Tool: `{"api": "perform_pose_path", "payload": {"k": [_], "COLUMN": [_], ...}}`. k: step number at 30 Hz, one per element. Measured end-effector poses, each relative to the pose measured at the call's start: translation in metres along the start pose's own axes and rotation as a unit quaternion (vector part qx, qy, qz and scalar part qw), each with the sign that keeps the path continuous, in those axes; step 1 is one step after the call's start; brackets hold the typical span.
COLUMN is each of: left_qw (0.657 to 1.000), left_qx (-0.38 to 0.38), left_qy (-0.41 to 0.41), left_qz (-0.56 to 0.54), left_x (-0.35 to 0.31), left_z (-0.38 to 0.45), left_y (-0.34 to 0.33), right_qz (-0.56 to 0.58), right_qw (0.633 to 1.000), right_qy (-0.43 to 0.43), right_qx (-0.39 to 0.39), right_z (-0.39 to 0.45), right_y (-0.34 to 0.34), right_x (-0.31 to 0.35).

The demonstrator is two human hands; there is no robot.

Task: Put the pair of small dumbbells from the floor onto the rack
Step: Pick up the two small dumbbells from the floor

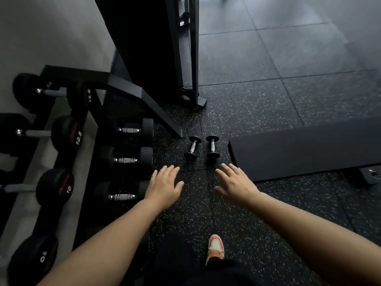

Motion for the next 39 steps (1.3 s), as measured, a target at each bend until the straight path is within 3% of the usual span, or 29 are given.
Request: {"api": "perform_pose_path", "payload": {"k": [11,19,24,30,34,39], "left_qw": [0.996,0.985,0.981,0.981,0.969,0.923], "left_qx": [0.091,0.159,0.187,0.188,0.179,0.135], "left_qy": [-0.020,-0.039,-0.020,0.032,0.104,0.204], "left_qz": [0.000,0.051,0.038,-0.022,-0.133,-0.295], "left_x": [0.067,0.111,0.126,0.160,0.180,0.197], "left_z": [0.264,0.434,0.528,0.643,0.710,0.780], "left_y": [0.045,0.013,-0.054,-0.166,-0.241,-0.311], "right_qz": [0.072,0.112,0.115,0.156,0.259,0.414], "right_qw": [0.992,0.982,0.980,0.962,0.930,0.854], "right_qy": [-0.080,-0.091,-0.092,-0.133,-0.195,-0.307], "right_qx": [0.070,0.120,0.136,0.180,0.172,0.069], "right_z": [0.222,0.381,0.479,0.599,0.673,0.733], "right_y": [0.035,0.025,-0.024,-0.128,-0.189,-0.242], "right_x": [-0.067,-0.107,-0.154,-0.218,-0.251,-0.289]}}
Point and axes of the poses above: each hand's wrist, its own z-axis towards the middle knuckle, its own y-axis out of the back of the hand, x = y × z, the point moved 2 cm from there along z, towards the middle knuckle, and after that the axes turned 14 degrees about x, right-handed, at the moved point
